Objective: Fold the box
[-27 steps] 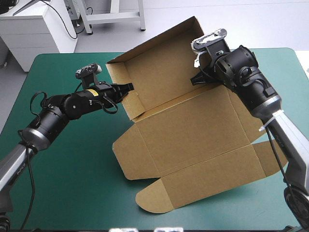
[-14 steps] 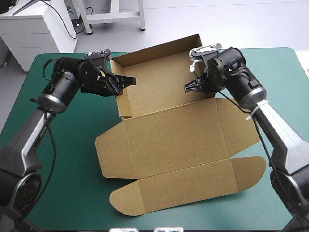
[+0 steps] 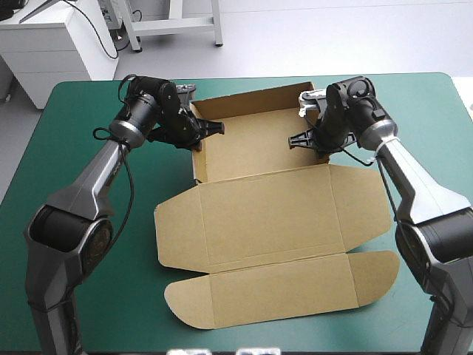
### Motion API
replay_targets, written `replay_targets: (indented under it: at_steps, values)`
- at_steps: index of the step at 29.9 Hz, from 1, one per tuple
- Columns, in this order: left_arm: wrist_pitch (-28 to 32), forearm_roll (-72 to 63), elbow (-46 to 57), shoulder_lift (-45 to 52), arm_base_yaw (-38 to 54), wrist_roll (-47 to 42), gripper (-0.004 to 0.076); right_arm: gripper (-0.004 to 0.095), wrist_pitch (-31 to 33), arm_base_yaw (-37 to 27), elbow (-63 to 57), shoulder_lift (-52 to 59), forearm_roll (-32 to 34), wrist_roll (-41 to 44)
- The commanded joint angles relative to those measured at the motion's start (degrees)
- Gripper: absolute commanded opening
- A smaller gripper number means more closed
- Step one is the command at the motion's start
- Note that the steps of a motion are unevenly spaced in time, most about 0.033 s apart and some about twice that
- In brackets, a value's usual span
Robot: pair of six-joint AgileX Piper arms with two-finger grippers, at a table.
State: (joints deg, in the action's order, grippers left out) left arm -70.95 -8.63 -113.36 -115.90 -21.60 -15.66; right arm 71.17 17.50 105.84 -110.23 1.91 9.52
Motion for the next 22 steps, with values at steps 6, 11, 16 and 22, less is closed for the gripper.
replay_targets:
  at_steps: [6, 11, 16, 22]
  values:
    - [-2.87, -1.82, -1.87, 0.74, -1.13, 1.22, -0.0008, -0.002, 0.51, -0.1, 1.8, -2.13, -3.41, -1.0]
    - [-2.87, 1.06, -1.76, 0.38, -2.9, 1.38, -0.0008, -0.002, 0.51, -0.1, 1.8, -2.67, -3.46, -0.88]
    - [-2.87, 4.12, -1.76, -0.39, -5.31, 1.47, -0.0008, -0.002, 0.38, -0.1, 1.8, -2.67, -3.85, -0.88]
    - [-2.87, 2.87, -1.76, -0.74, -5.29, 1.47, -0.0008, -0.0013, 0.38, -0.1, 1.8, -2.67, -3.76, -0.64]
